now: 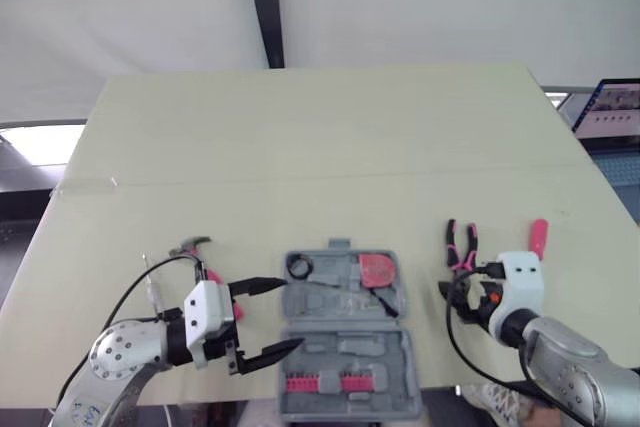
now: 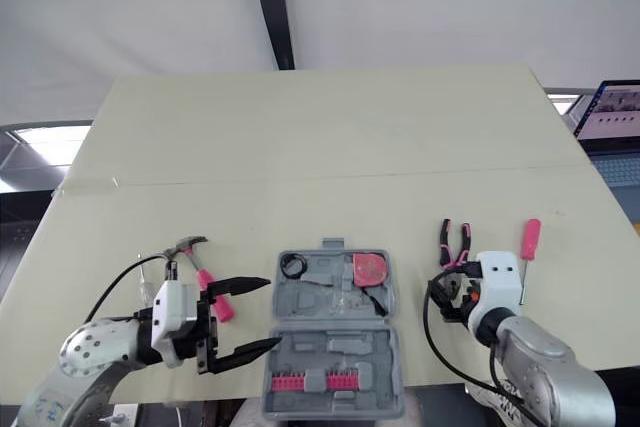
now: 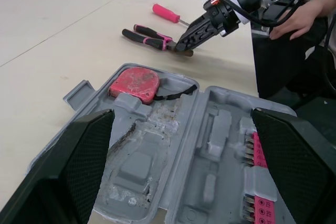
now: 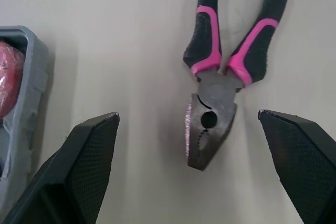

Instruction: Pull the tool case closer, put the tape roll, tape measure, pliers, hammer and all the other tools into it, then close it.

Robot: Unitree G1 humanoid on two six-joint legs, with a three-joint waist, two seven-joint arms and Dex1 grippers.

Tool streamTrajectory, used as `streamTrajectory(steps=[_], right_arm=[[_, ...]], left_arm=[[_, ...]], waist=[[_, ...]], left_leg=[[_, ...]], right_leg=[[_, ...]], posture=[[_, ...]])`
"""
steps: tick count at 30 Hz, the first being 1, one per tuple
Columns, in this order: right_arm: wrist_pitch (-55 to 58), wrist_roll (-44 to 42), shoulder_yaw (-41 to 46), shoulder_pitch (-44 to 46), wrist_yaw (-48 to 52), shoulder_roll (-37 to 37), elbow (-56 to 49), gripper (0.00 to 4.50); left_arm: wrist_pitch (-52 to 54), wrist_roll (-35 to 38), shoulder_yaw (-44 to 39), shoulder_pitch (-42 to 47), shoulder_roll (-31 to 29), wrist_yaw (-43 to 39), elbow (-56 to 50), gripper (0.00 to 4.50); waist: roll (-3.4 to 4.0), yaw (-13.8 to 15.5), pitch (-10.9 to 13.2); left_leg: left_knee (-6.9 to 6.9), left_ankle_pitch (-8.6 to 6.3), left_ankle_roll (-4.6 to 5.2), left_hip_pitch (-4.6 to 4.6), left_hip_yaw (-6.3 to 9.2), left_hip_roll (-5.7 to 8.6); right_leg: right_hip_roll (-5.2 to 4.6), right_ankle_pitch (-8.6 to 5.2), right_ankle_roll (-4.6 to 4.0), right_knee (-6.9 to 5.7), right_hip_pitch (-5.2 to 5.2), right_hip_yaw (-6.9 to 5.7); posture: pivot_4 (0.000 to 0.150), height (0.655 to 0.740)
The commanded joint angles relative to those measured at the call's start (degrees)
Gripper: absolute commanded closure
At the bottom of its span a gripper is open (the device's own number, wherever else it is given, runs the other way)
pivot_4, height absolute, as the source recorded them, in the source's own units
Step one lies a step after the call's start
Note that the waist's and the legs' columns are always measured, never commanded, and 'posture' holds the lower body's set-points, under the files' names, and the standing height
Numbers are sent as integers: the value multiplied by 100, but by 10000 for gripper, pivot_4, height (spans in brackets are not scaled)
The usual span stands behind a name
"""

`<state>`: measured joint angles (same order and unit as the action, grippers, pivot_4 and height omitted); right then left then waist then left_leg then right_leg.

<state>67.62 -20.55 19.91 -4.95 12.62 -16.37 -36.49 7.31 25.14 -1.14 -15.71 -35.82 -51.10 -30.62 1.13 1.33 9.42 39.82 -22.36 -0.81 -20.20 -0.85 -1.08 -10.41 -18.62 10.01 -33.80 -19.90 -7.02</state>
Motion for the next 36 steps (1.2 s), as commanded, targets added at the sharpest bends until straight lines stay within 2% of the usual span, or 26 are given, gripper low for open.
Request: streamTrajectory(steps=[1,9,18,21,24,25,27,34,36], right_arm=[[3,158,-95,194,-348,141,164,322],[-260,403,-445,427,-532,140,688,322],[-309,453,-472,448,-485,88,780,322],[-270,442,-457,429,-479,80,753,8541],[-247,462,-439,419,-461,84,735,23185],[-240,469,-439,418,-463,87,730,29691],[-240,483,-439,427,-468,89,742,35474],[-313,472,-467,483,-314,-120,828,35369],[-366,410,-414,569,-66,-473,836,35369]], left_arm=[[-127,-85,35,13,62,67,-72,0],[-211,-177,-9,-71,92,116,-62,0],[-302,-218,-40,-175,101,135,-24,0],[-282,-215,-26,-164,98,156,-49,0],[-204,-219,19,-116,104,216,-117,0],[-162,-217,35,-89,105,244,-148,0],[-94,-207,57,-45,101,278,-196,0],[70,-167,56,17,85,359,-303,0],[126,-73,-51,-14,94,402,-349,0]], waist=[[1,-5,0],[-2,-23,-2],[-9,-26,-6],[-9,-23,-6],[-9,-28,-6],[-9,-30,-6],[-9,-33,-6],[-9,-44,-6],[-9,-44,-6]], left_leg=[[-1,0,0,0,-3,0],[-9,1,-1,-2,-29,-1],[-10,1,-1,-1,-35,-1],[-10,1,-1,-1,-36,-1],[-15,1,-1,-2,-39,-2],[-17,1,-1,-2,-43,-2],[-18,1,-1,-2,-45,-2],[-18,1,-1,-2,-47,-2],[-19,1,-1,-2,-47,-2]], right_leg=[[0,0,0,-1,-3,1],[0,0,0,-12,-29,20],[0,0,0,-13,-33,26],[0,0,0,-13,-34,26],[0,0,0,-14,-40,29],[0,0,0,-16,-44,32],[0,0,0,-16,-46,34],[0,0,0,-16,-47,37],[0,0,0,-16,-47,37]], posture=[[1500,7400],[1500,7400],[1500,7400],[1500,7400],[1500,7400],[1500,7400],[1500,7400],[1500,7400],[1500,7400]])
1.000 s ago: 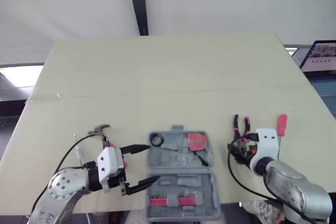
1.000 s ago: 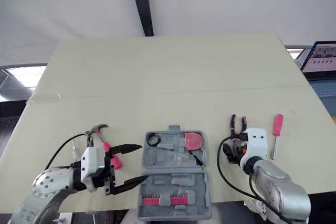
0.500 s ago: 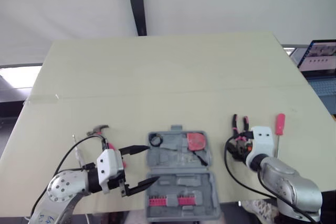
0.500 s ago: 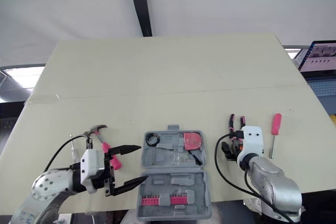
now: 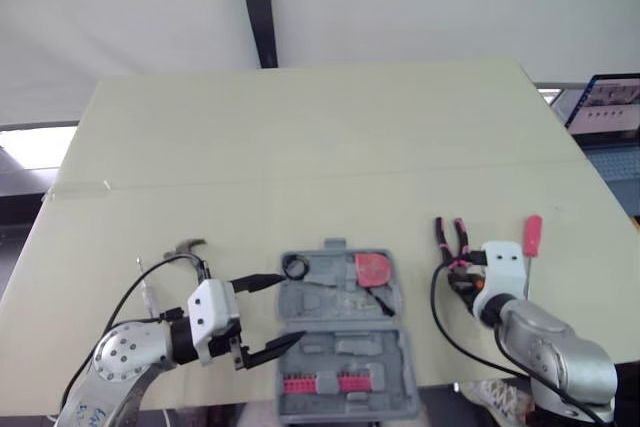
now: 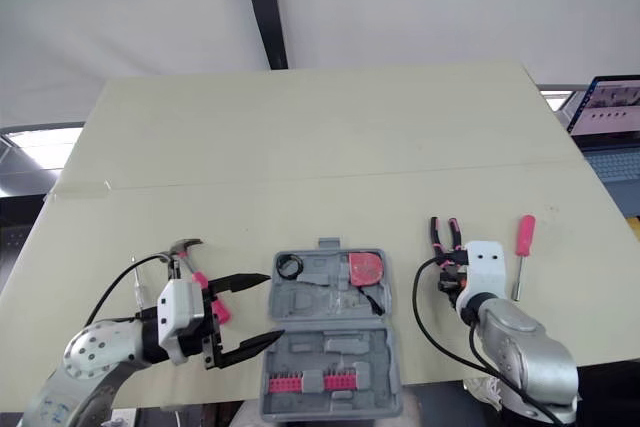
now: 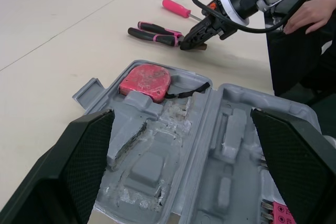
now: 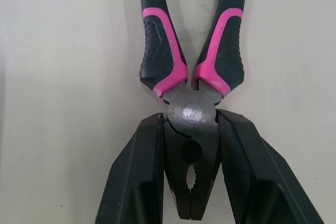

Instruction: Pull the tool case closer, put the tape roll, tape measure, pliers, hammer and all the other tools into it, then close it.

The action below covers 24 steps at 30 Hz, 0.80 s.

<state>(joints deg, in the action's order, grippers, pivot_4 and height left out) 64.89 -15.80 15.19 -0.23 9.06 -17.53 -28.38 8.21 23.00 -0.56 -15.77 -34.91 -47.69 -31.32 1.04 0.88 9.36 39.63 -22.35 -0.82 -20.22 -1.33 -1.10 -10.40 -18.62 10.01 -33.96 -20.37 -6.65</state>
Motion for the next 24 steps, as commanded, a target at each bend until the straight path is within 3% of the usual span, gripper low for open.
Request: streamTrajectory(steps=[1,6,12,18,24], right_arm=[[-90,-136,111,173,472,-590,32,35369],[-782,-534,-252,290,2460,-2637,75,35369],[-1816,-737,-1056,817,4614,-4428,-8,35369],[-1616,-827,-2408,2254,5566,-4685,-174,35369],[-1193,-540,-3635,3392,5811,-4418,-434,35369]], left_arm=[[80,214,-194,-31,-19,68,-316,0],[110,377,-608,-189,-104,33,-303,0],[-37,425,-994,-735,-216,-231,-240,0],[-299,281,-1282,-1123,-207,-333,-144,0],[-474,254,-1580,-1546,-159,-350,-127,0]], waist=[[1,2,1],[15,21,10],[-2,-28,20],[-27,-66,35],[-57,-79,53]], left_leg=[[0,0,0,0,-1,0],[-3,0,2,-6,-11,0],[-12,0,2,-2,-19,-5],[-7,0,2,-5,-18,-9],[3,0,2,-16,-8,-8]], right_leg=[[0,0,0,1,0,1],[-1,1,2,8,-10,8],[2,1,2,17,-9,8],[2,1,2,19,-8,4],[1,1,2,19,-11,-6]], posture=[[1500,7400],[1500,7400],[1500,7400],[1500,7400],[1500,7400]])
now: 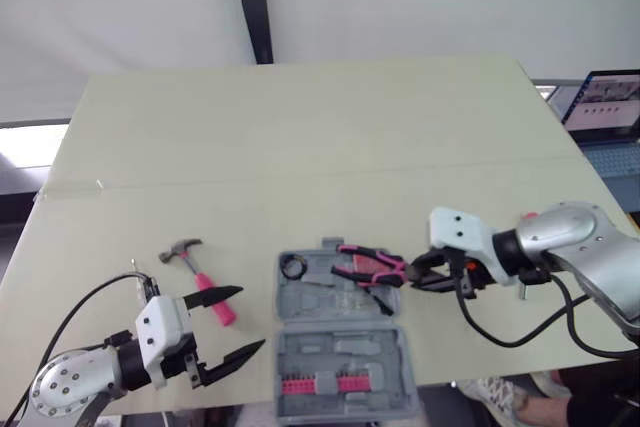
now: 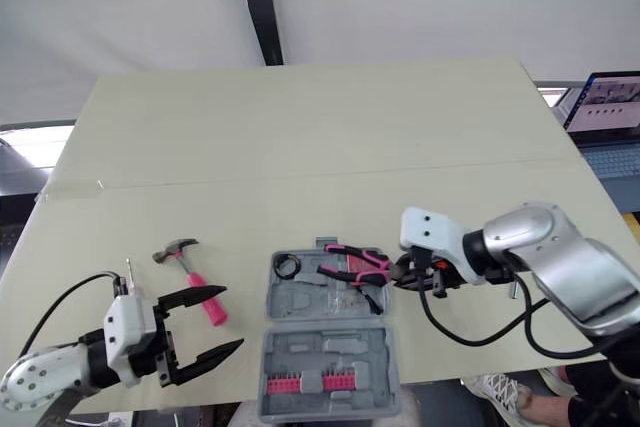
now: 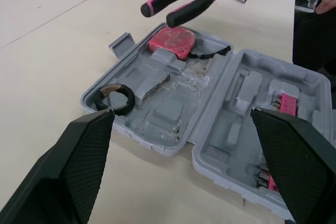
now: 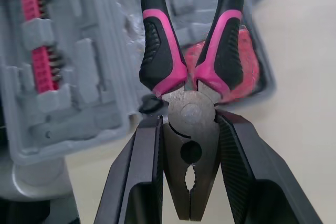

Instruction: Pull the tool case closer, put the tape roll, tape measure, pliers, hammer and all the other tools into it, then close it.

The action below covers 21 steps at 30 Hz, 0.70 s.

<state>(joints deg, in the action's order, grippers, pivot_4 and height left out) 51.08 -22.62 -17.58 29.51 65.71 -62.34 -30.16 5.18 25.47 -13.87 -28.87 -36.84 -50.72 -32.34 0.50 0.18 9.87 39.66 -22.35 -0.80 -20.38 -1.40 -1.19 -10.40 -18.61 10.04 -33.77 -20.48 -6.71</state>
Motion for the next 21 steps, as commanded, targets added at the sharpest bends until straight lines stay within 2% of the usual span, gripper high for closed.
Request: streamTrajectory(steps=[1,9,21], right_arm=[[248,195,-548,602,163,142,-297,35369],[523,753,-1718,1417,104,747,-270,35369],[349,1450,-2570,1803,7,1592,431,35369]], left_arm=[[-204,36,-346,-347,67,-41,-20,0],[-477,63,-677,-895,400,-37,92,0],[-551,-11,-642,-860,403,-29,134,0]], waist=[[-4,-12,3],[-15,-13,9],[-17,-38,8]], left_leg=[[1,0,0,0,0,0],[0,0,-1,-3,0,-1],[4,0,-1,-5,2,-2]], right_leg=[[0,0,0,-2,-1,0],[0,0,0,-2,-5,-1],[1,0,-1,-7,-8,-4]], posture=[[1500,7400],[1500,7400],[1500,7400]])
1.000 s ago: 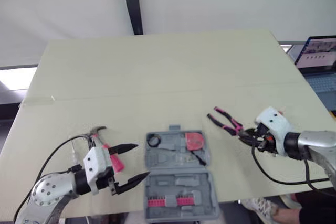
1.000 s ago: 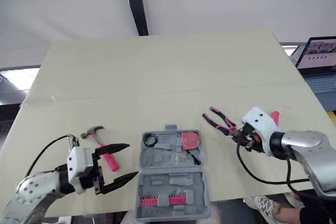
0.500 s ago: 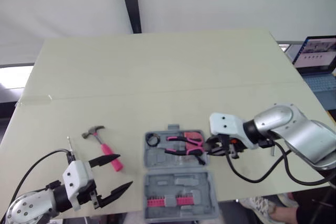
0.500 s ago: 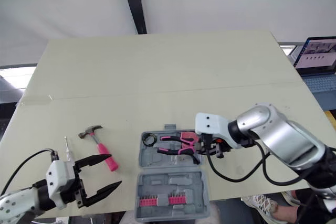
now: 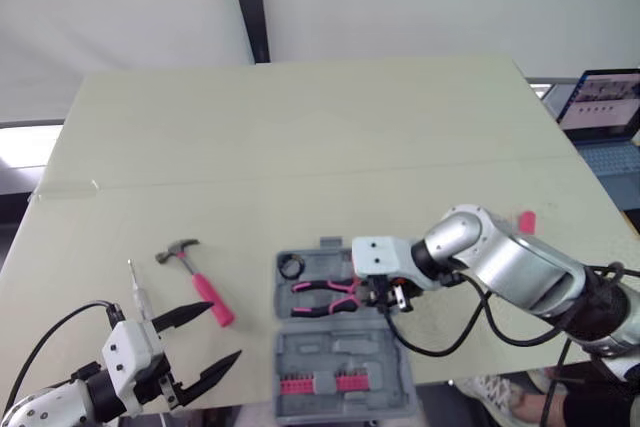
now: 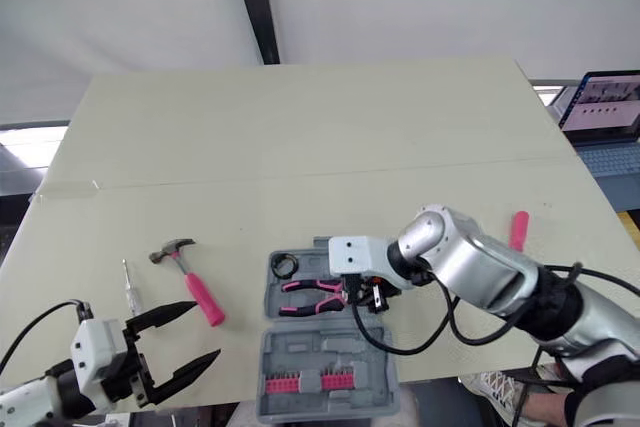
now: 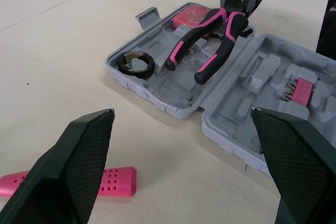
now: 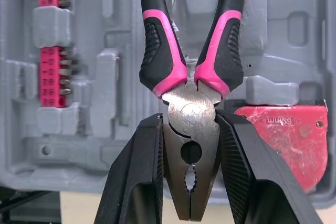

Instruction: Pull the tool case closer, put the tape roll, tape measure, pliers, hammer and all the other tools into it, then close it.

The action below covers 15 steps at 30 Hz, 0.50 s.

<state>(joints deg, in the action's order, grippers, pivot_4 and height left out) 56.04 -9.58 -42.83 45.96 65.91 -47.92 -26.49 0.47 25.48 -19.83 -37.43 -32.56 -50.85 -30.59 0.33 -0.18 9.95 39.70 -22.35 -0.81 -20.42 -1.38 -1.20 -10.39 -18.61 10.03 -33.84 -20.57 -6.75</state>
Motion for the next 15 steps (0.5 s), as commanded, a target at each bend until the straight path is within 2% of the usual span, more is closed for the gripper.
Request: streamTrajectory(steps=[1,15], right_arm=[[-151,166,-58,167,-5,222,118,35369],[-377,543,-279,164,59,698,595,35369]], left_arm=[[-71,-16,-35,4,-25,-9,-50,0],[-54,-115,61,18,11,79,-127,0]], waist=[[0,1,0],[0,-1,0]], left_leg=[[0,0,0,0,0,0],[0,0,0,0,0,0]], right_leg=[[0,0,0,0,0,0],[0,0,0,-2,0,-2]], posture=[[1500,7400],[1500,7400]])
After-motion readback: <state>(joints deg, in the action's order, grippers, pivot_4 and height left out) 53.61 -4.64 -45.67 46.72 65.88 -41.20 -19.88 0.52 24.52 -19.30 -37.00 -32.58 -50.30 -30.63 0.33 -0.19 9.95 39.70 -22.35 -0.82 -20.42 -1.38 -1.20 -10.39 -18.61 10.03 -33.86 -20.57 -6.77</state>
